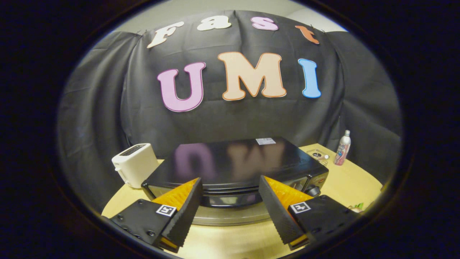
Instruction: Open the toaster oven, put the food inside, and close the toaster oven door.
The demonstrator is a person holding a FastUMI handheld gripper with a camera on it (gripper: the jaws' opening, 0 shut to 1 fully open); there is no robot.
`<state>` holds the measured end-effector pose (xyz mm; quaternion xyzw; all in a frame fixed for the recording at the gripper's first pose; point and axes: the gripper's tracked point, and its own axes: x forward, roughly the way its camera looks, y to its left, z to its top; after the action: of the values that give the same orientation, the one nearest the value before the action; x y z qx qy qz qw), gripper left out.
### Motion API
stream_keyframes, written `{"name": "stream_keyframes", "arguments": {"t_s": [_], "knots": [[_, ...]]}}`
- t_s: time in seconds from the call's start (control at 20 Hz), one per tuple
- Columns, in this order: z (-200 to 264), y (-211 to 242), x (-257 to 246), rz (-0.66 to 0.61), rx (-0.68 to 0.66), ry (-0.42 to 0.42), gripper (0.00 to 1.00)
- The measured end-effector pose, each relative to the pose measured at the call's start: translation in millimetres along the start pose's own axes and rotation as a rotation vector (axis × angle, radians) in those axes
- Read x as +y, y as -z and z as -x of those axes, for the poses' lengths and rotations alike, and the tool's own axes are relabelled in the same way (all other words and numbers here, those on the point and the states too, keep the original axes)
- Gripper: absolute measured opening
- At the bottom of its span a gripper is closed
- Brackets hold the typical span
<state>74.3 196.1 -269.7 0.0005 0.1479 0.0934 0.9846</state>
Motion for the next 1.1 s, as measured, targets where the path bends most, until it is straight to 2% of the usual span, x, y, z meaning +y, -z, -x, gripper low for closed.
{"name": "stream_keyframes", "arguments": {"t_s": [0.5, 1.1], "knots": [[39.6, 18.8, -7.7, -0.026, -0.032, -0.007, 0.98], [95.9, 80.5, -23.3, -0.092, 0.088, 0.039, 0.96]]}}
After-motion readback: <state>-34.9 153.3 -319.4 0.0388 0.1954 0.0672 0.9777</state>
